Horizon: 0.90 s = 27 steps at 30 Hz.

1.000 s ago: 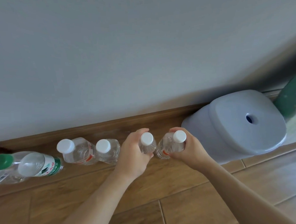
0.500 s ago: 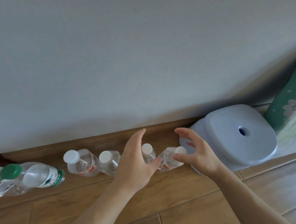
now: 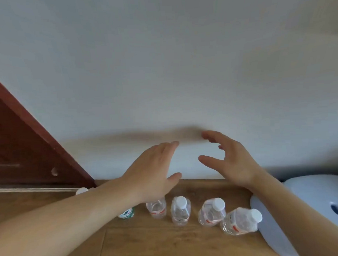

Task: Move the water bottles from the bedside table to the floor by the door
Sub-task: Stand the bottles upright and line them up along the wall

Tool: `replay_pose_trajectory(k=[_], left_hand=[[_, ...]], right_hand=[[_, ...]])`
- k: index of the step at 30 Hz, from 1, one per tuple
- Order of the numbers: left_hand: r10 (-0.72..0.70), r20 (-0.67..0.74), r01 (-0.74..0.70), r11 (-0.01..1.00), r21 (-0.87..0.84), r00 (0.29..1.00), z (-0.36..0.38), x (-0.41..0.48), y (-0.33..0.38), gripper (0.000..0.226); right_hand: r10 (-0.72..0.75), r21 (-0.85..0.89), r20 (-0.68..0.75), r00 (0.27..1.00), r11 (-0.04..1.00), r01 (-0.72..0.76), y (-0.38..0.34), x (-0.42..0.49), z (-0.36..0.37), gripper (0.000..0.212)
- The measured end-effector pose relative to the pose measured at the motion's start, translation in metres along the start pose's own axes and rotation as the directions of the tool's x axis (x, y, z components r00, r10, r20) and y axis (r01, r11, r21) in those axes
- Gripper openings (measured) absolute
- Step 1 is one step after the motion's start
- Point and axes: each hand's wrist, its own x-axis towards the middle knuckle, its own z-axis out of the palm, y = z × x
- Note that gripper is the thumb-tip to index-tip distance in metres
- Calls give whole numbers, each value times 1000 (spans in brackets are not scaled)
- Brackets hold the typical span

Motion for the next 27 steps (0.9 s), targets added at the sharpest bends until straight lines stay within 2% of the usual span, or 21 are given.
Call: replay_pose_trajectory(k=[6,10,17,20,27], left_hand=[[-103,-16,103,994,40,995,-22,-56,-40,76],[-141,-5,141,985,98,990,-23,-72,-64,75],[-54,-5,54,995,81,999,-11,-52,-69,69],[-64,-15,64,996,60,998,2,-49,-79,65],[-100,60,93,990,103,993,12,-64,-108,61]], right_hand=[[-184,-55,98,978,980,190,-58,18,35,60],[-240,-125,197,951,956,267,-78,18,59,62],[-178,-206,223,959,952,224,-72,24,72,62],[-150,-195,214,965,962,193,-63,17,81,60],[-127,-213,246,961,960,182,-58,5,106,61]])
